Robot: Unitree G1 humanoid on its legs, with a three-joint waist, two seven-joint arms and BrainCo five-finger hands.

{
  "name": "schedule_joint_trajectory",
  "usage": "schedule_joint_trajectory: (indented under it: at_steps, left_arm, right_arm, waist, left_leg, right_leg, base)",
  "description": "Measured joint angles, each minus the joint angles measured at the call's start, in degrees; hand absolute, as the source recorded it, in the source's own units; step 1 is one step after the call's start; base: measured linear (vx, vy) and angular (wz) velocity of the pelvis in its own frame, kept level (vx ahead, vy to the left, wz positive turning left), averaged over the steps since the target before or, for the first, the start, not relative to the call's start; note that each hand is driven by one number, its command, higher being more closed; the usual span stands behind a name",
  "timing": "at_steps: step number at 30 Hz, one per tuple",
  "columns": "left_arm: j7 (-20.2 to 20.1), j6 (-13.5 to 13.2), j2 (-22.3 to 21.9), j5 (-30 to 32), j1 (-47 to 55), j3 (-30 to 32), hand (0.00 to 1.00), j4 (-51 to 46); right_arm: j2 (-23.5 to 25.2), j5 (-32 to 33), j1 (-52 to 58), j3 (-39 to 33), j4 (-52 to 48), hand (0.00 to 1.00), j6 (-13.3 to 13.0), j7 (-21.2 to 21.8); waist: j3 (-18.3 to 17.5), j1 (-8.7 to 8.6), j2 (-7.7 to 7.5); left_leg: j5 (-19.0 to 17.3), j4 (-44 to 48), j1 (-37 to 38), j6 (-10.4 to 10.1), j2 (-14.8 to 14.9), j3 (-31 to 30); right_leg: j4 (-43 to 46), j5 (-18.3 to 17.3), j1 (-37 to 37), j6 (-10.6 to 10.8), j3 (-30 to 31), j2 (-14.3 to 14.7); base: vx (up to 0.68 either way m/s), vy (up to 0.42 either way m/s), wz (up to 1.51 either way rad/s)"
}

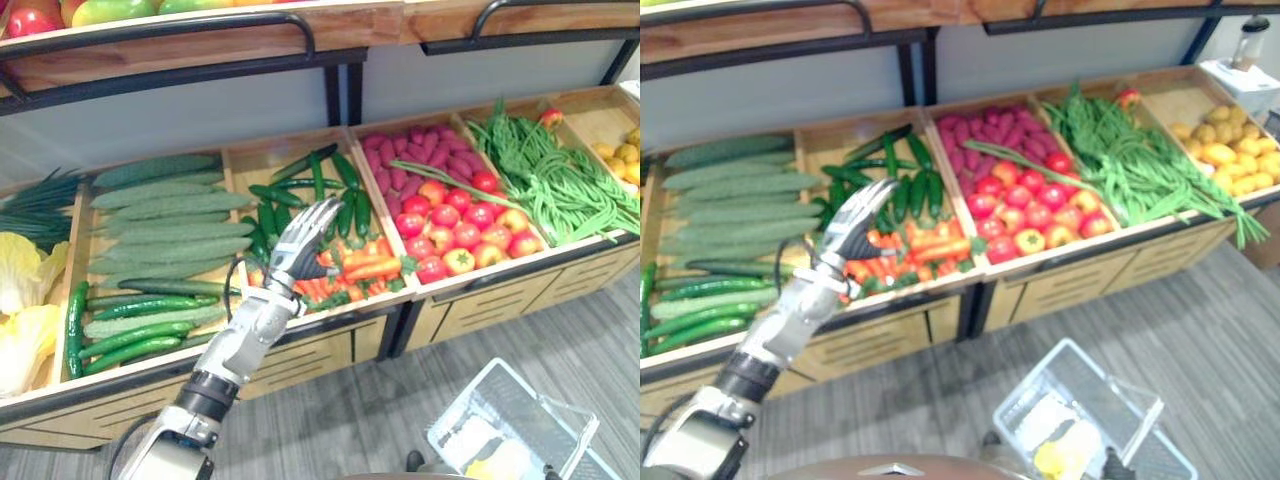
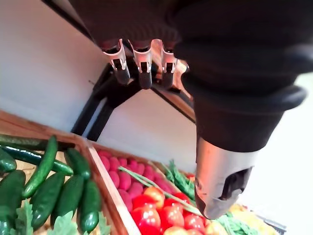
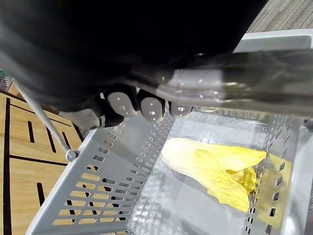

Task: Pick vegetable in the basket

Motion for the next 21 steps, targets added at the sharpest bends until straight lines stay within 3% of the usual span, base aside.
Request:
schedule_joint_trajectory:
  at_steps: [13,21]
  left_arm:
    - [-3.96,1.69,0.20,-0.06,-6.57,-3.82,0.00,13.40]
    - [-4.16,3.22,-0.90,-0.10,-10.20,-4.19,0.00,19.26]
  right_arm:
    - [0.04,0.01,0.16,-0.01,-1.04,1.00,0.32,0.10]
    - [0.04,0.04,-0.09,0.41,-2.81,1.00,1.25,0.02]
  waist:
    - [0.02,-0.75,0.23]
    - [0.83,-1.53,1.28]
  left_leg:
    - [0.23,0.01,0.05,-0.02,-0.02,1.34]
    - [0.30,0.01,-1.15,-0.01,-0.21,2.99]
  right_leg:
    - [0.07,0.61,-0.80,-0.09,1.38,0.19]
    - [0.27,0.98,-2.98,0.27,2.87,0.22]
  base:
    - [-0.03,-0.021,-0.05]
    - [-0.03,-0.020,-0.09]
